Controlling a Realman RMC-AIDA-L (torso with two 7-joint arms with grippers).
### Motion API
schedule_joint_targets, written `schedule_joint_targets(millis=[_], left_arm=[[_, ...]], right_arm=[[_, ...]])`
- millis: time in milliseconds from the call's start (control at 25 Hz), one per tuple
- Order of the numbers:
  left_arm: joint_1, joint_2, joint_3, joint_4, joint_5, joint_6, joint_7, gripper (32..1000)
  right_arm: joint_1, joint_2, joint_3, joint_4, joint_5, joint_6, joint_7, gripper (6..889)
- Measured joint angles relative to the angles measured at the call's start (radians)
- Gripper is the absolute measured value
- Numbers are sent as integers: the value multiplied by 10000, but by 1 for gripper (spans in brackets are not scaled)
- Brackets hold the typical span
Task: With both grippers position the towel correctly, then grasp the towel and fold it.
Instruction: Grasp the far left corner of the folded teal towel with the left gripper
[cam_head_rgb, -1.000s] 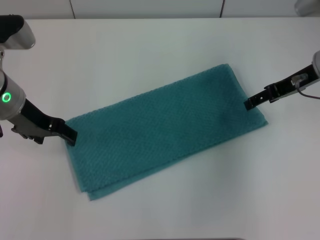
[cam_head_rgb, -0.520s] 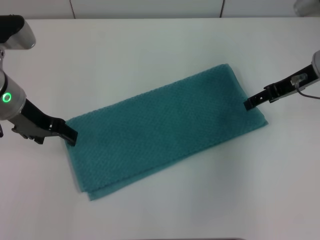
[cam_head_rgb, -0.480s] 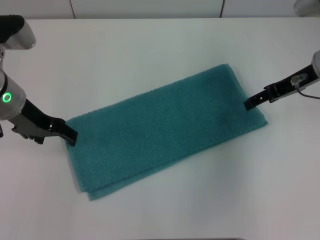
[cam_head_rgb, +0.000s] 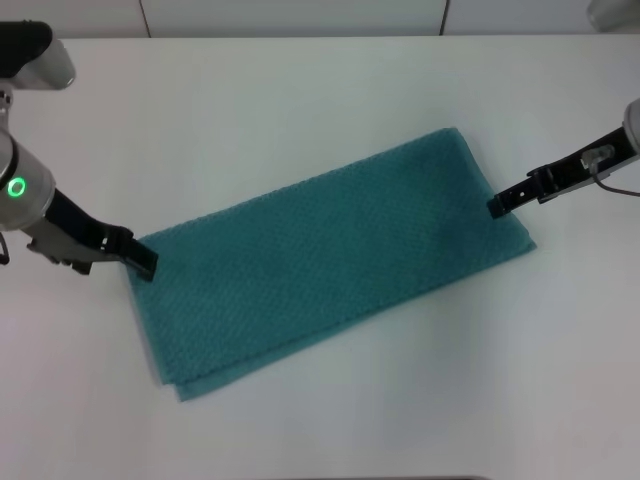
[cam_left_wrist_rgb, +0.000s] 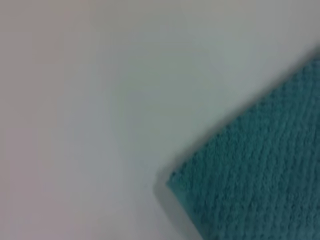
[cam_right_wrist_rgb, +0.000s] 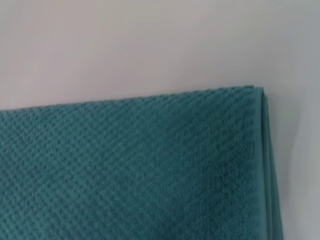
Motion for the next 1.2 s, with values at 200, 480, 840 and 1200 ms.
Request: schedule_joint_targets(millis=[200,480,840,1200], left_arm=[[-247,20,1,-142,58,-287,522,819],[-526,68,17,-1220,129,-1152,995,809],[-883,93,10,-2421,145,-2295,1411,796],[-1138,91,0,-3228,154,-3034,1779,783]], right_arm=[[4,-12,-2,14,18,-63,6,831],[14,-1,-10,14,-19,-71,12,828],[12,8,-22,15,-38,-71,15,825],[24,25,-32,15,-38,-70,16,821]])
